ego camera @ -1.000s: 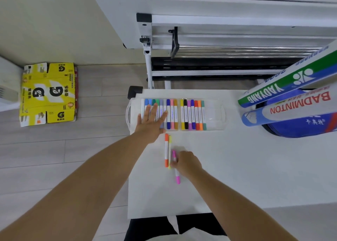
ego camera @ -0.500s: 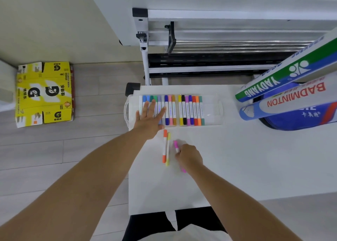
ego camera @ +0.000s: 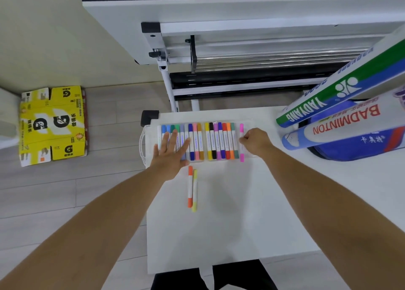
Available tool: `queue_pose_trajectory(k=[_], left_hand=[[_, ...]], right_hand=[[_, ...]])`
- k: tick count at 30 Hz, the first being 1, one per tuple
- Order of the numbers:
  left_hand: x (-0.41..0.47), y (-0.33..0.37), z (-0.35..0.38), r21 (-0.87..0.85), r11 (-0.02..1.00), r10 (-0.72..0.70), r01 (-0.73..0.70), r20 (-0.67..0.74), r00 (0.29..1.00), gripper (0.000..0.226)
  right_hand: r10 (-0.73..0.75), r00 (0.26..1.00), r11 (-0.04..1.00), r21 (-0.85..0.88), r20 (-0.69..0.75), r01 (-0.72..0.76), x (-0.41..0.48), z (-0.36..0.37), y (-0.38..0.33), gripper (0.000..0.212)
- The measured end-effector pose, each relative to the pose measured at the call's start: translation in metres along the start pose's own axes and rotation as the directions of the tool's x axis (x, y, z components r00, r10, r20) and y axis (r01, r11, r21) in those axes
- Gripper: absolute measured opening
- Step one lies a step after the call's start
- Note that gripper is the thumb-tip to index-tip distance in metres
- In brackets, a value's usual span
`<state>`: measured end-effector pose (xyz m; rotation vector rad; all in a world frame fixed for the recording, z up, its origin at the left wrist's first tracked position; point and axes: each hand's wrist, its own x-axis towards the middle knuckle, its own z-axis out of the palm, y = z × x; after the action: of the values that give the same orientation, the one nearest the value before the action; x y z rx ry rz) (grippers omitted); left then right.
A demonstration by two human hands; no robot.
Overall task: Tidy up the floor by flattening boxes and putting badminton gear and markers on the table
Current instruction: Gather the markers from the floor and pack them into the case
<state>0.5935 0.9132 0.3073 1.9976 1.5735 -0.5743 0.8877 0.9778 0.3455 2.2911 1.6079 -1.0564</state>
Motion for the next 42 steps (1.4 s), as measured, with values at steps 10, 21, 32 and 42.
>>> queue_pose_trajectory(k=[10, 21, 32, 42], left_hand=[[0.003, 0.000, 0.002, 0.009, 1.000, -0.015, 0.015, 0.025, 1.000, 0.079], [0.001, 0.001, -0.001, 0.022, 0.999, -0.026, 0.025, 0.040, 0.999, 0.081], [0.001, 0.001, -0.001, 0.033, 0.999, -0.024, 0.023, 0.028, 0.999, 0.080], [-0.002, 0.003, -0.006, 0.011, 1.000, -0.024, 0.023, 0.084, 0.996, 0.081]], right_hand=[[0.026, 1.000, 1.000, 0.017, -0.004, -0.026, 0.023, 0.014, -0.001, 0.027], [0.018, 0.999, 1.000, -0.013, 0.044, -0.018, 0.031, 0.006, -0.001, 0.030], [0.047, 0.998, 0.997, -0.062, -0.051, -0.050, 0.031, 0.016, -0.005, 0.024], [-0.214, 0.975, 0.975, 0.053, -0.063, 0.217, -0.064, 0.057, -0.029, 0.025]])
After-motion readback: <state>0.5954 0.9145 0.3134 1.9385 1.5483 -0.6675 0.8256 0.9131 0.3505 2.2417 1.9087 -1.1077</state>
